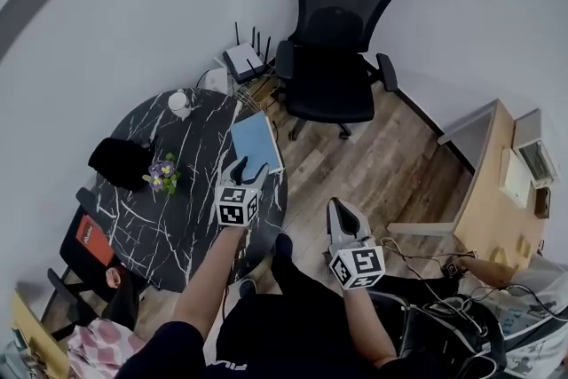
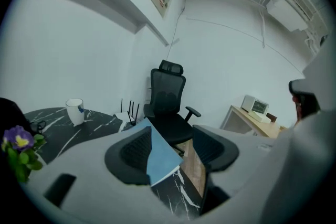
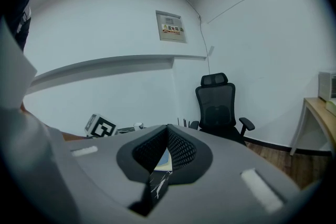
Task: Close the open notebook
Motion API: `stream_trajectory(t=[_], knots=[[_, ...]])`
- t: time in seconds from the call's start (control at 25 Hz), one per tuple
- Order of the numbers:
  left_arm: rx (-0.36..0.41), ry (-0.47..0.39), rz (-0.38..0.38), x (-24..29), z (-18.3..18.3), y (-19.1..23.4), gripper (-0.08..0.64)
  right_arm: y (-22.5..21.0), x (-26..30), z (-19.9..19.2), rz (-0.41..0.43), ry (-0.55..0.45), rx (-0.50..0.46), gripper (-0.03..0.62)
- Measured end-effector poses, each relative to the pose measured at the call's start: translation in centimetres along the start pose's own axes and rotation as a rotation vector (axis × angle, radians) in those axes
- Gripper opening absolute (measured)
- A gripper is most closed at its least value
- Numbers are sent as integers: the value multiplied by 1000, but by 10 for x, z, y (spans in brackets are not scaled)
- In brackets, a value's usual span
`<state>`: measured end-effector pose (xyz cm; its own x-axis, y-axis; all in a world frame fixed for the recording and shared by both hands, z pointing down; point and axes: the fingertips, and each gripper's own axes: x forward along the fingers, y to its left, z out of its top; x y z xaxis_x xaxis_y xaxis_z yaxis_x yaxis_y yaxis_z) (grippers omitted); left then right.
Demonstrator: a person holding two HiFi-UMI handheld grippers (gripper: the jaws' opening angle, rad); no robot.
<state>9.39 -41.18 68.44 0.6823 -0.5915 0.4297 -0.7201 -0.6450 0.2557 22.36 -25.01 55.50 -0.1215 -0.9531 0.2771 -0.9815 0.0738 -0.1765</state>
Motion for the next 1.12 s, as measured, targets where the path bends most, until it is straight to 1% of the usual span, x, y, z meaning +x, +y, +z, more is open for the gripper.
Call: stream_trajectory(t=[0.16, 0.28, 0.48, 0.6, 0.76, 0.92, 1.0, 1.12], knots=[[22, -114, 31, -59, 35, 0, 244, 6, 2, 8, 8, -18, -28, 9], [48, -195, 70, -109, 55, -1, 244, 13, 0, 12, 13, -32, -36, 9], [76, -284, 148, -189, 75, -2, 242, 24, -7, 21, 30, -57, -60, 9], [103, -303, 199, -231, 77, -2, 241, 29, -12, 24, 36, -69, -64, 9], [97, -314, 236, -266, 73, 3, 241, 39, -15, 23, 54, -68, -70, 9], [91, -333, 268, -284, 73, 8, 241, 52, -16, 24, 79, -73, -78, 9], [90, -343, 269, -288, 73, 5, 239, 55, -18, 23, 85, -75, -83, 9], [109, -367, 262, -292, 78, -2, 208, 57, -18, 24, 94, -86, -85, 9]])
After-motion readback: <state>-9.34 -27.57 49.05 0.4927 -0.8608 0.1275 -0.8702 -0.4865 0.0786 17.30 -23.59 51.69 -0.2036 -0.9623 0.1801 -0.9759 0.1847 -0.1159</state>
